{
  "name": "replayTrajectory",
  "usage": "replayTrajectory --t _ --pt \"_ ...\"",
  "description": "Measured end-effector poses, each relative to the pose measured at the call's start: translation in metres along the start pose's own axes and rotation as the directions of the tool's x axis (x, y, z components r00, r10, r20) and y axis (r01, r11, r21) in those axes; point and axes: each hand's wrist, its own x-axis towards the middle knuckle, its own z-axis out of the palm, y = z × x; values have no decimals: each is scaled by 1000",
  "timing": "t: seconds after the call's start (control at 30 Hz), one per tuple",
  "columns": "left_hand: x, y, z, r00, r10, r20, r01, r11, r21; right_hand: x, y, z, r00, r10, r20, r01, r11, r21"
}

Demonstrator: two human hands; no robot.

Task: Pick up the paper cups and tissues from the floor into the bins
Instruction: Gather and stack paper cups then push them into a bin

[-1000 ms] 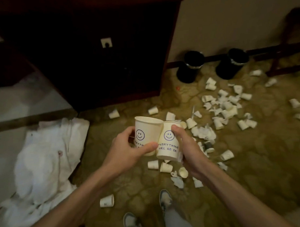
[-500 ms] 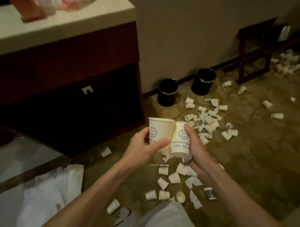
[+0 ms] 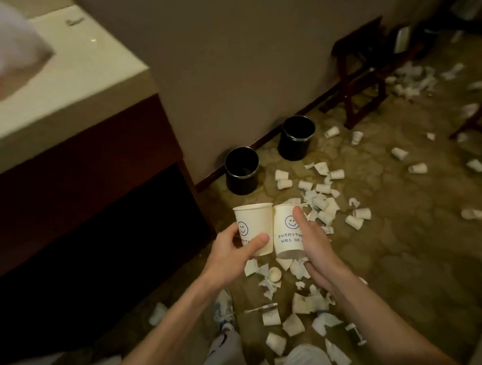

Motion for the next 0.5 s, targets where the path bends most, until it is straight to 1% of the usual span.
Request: replayTrajectory --t 0.17,0.23,0.4,0.5 --pt "88 41 -31 995 32 92 -38 997 72 59 -43 32 979 -24 -204 37 998 60" --pt "117 56 -35 995 30 97 -37 997 72 81 -60 38 963 -39 -267 58 996 64" --pt "193 73 -31 996 7 93 -6 1000 -14 138 -100 42 945 -95 -314 109 994 29" --pt "243 78 -22 999 6 50 -4 1000 -31 182 -122 42 937 -108 -332 112 994 -7"
